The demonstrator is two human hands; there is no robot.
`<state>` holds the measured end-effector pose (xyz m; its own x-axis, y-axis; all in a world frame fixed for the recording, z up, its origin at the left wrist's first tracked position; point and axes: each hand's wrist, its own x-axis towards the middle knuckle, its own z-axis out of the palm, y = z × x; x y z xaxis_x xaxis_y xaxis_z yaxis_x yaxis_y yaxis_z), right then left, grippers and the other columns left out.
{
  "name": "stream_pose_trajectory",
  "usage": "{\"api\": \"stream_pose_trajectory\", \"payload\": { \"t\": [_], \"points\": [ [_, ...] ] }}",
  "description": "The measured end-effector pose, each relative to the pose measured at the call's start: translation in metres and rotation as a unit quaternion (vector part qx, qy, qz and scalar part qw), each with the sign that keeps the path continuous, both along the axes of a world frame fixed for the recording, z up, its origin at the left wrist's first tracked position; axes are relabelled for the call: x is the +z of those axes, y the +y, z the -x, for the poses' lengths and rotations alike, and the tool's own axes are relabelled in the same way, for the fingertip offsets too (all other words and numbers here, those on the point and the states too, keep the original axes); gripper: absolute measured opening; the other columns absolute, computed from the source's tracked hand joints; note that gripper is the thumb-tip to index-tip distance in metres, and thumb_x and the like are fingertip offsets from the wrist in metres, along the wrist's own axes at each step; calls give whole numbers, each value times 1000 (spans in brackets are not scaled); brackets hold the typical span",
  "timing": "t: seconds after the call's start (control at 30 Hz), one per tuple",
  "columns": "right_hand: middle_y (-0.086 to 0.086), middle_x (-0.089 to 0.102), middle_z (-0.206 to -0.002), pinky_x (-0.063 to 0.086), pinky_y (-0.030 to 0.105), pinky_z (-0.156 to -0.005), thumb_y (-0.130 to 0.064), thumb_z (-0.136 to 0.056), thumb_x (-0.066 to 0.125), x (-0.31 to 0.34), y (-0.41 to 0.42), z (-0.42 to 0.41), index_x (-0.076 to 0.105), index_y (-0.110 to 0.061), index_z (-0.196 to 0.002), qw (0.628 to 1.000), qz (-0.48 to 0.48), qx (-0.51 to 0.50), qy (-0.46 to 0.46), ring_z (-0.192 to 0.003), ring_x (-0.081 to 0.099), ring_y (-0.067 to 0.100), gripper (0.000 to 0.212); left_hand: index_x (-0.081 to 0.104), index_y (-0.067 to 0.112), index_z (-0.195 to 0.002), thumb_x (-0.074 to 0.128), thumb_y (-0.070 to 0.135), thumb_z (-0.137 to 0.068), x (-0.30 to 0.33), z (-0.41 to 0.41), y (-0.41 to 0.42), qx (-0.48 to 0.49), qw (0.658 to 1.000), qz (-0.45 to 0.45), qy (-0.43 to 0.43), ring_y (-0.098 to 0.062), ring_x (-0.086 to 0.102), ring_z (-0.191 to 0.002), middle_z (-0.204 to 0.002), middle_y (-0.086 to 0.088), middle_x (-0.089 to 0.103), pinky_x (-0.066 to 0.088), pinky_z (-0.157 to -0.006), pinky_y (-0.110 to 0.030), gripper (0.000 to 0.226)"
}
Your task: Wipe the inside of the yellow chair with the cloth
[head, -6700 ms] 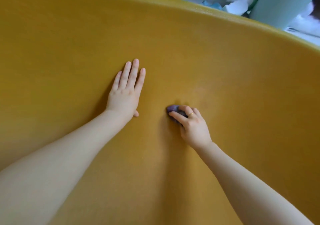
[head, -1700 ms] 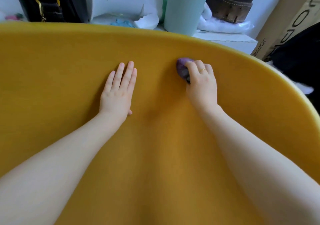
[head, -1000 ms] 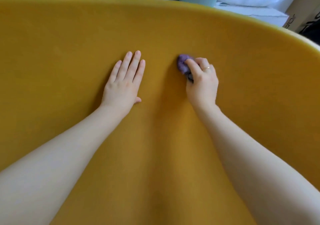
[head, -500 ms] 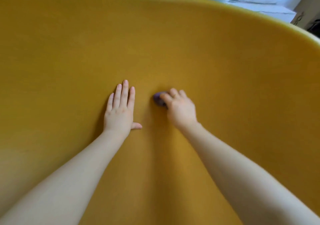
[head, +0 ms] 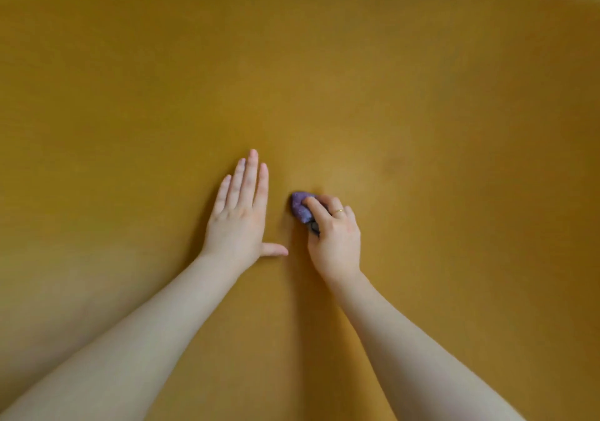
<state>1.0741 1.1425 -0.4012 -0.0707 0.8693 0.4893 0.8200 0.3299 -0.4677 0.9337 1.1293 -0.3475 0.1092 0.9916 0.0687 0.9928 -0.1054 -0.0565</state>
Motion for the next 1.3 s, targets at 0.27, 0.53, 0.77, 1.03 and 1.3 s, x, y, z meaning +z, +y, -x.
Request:
{"api": "stream_pose_trajectory", "payload": {
  "t": [0.27, 0.53, 0.77, 1.03, 1.3],
  "points": [
    [3, 62, -84, 46, 26, -45, -20, -71, 39, 0, -55, 45, 66, -19, -88, 981, 29, 154, -118, -65, 54, 26, 32, -16, 4, -146, 67, 70, -59, -3, 46, -50, 152, 984, 83, 35, -26, -14, -144, -154, -15, -22, -6, -116, -37, 137],
    [10, 55, -111, 28, 32, -64, 1, -79, 48, 65, 53, 8, 58, -12, -104, 988, 25, -154, 14, -87, 47, 34, 30, -18, 6, -146, 56, 80, -60, -12, 62, -50, 150, 984, 100, 8, -23, -19, -143, -152, -11, -28, -4, -116, -35, 135],
    [9, 63, -95, 41, 30, -57, -9, -71, 46, -1, -29, 70, 66, -15, -90, 990, 8, 128, -62, -64, 49, 29, 29, -15, 6, -147, 62, 74, -59, -16, 64, -51, 141, 987, 73, -23, -23, -17, -144, -153, -10, -26, -5, -116, -35, 136],
    [15, 62, -89, 51, 38, -48, -3, -71, 59, 47, 25, 39, 68, -12, -93, 947, 15, 239, -213, -69, 53, 35, 25, -17, 6, -146, 59, 77, -61, -17, 66, -52, 134, 988, 81, -19, -22, -19, -143, -153, -9, -28, -8, -115, -35, 134],
    [14, 61, -100, 40, 33, -62, -5, -66, 52, 19, 5, 95, 66, -10, -95, 993, -9, -46, 112, -74, 54, 34, 33, -19, 6, -146, 61, 74, -60, -25, 68, -49, 127, 989, 68, -40, -22, -20, -143, -153, -9, -28, -9, -115, -37, 135]
  ]
}}
